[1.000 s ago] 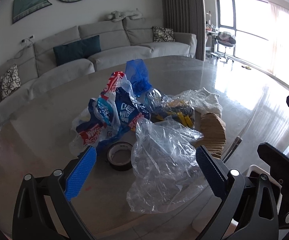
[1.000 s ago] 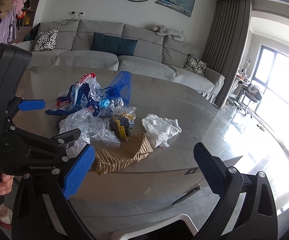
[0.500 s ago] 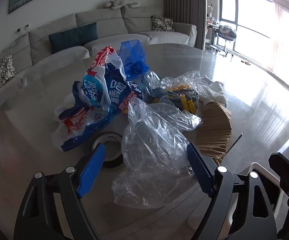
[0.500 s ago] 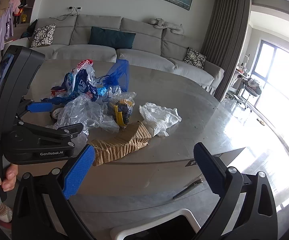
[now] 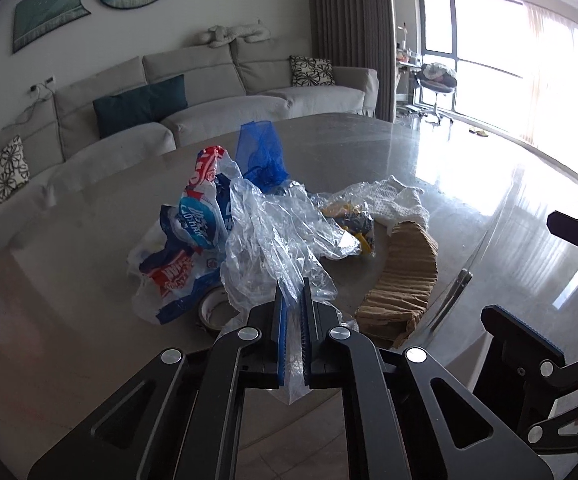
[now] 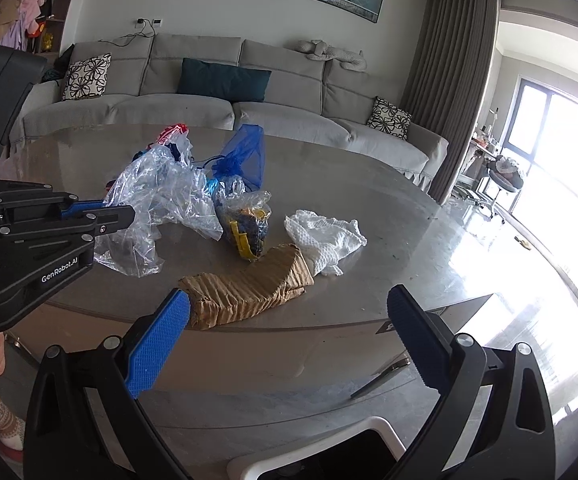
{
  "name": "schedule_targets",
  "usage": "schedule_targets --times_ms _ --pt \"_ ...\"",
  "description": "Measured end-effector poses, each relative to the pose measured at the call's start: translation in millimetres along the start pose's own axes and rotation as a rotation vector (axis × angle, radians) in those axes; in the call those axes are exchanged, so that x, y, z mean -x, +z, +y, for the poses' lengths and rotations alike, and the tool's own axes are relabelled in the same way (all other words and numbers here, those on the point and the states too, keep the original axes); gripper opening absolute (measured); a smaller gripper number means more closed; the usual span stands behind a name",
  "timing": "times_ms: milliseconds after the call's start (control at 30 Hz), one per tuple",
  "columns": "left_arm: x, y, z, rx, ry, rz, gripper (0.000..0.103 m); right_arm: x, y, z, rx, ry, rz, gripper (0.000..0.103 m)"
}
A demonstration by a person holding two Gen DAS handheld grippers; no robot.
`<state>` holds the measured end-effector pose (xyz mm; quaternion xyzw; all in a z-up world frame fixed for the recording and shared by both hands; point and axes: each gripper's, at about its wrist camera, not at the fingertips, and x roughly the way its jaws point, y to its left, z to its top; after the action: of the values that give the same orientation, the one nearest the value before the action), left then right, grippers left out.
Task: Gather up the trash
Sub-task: 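Grasp the clear plastic bag with the left gripper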
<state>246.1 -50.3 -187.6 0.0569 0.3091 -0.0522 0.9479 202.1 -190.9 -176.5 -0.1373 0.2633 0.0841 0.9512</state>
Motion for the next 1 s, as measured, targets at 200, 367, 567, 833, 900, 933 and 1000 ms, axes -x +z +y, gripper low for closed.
schedule_targets --times_ms 200,367,567,833,900,933,1000 --pt "16 9 11 -0.019 0.037 -0.048 0.007 -7 11 10 -0.001 0.022 -0.021 0.098" --pt "23 17 22 -0.036 0.083 -0.081 0.007 -21 17 16 -0.026 0.037 -0.027 0.098" --pt "10 19 30 -0.034 0.099 -0.071 0.007 -44 15 24 -0.043 0.038 -0.004 0.098" --pt "-7 26 26 -0.043 0.109 -0.067 0.007 -69 9 20 -0.089 0.031 0.030 0.098" --pt "-9 27 25 -0.047 0.105 -0.067 0.007 -76 8 18 -0.106 0.028 0.043 0.098" --pt "-10 26 24 -0.051 0.106 -0.068 0.007 -80 6 17 -0.117 0.023 0.051 0.098" --pt "-14 25 23 -0.060 0.103 -0.063 0.007 -88 3 14 -0.138 0.029 0.073 0.098"
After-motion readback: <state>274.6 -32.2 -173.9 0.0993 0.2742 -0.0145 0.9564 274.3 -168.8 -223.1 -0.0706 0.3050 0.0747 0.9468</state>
